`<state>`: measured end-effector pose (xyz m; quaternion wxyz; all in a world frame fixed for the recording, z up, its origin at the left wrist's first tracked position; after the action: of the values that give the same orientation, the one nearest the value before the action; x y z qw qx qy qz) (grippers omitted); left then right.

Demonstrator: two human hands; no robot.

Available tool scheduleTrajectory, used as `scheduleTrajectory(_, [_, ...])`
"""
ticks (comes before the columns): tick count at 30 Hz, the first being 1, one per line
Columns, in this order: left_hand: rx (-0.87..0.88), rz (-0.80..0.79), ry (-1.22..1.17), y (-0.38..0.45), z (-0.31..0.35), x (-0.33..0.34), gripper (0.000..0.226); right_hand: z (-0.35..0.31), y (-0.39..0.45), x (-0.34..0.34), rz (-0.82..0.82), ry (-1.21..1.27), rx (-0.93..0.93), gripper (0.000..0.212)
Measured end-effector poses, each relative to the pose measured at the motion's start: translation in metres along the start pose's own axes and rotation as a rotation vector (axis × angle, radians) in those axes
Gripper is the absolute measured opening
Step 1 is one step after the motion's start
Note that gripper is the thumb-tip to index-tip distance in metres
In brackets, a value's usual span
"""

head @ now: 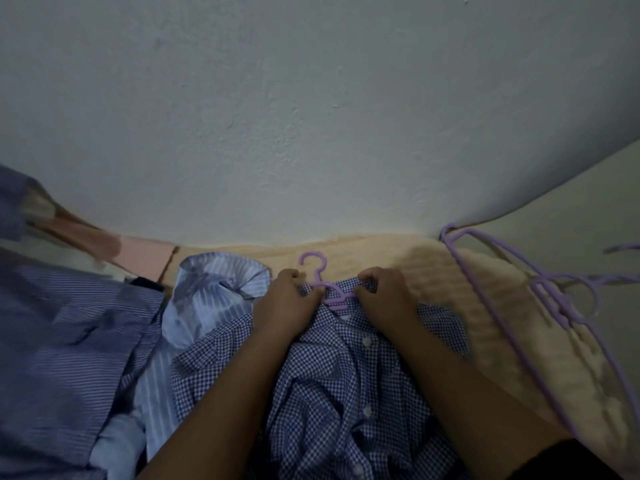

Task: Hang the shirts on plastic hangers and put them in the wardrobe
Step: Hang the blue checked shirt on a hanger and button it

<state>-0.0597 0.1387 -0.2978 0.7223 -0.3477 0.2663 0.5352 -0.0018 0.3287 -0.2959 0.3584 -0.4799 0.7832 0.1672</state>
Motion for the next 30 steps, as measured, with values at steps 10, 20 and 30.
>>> scheduleTrajectory(10, [0.193,0.147,-0.250,-0.034,0.034,-0.043,0.052,-0.046,-0.030,-0.027,-0.040,0.275,-0.146,0.027])
scheduleTrajectory(20, [0.495,0.304,-0.442,-0.146,0.116,-0.161,0.040,-0.153,-0.122,-0.163,0.134,0.177,-0.381,0.016])
scheduleTrajectory(30, [0.777,0.439,-0.587,-0.288,0.204,-0.302,0.050,-0.264,-0.252,-0.349,0.629,0.024,-0.539,0.023])
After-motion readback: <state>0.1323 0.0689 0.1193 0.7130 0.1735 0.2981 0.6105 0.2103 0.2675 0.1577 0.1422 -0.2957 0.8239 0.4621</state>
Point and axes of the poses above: each hand's wrist, its own y-axis towards the middle knuckle, its own x-axis out of the palm, z = x × y, the point moved 10 cm from there along y, towards the middle knuckle, and after that the axes turned 3 degrees about y, right-handed, at the moved point
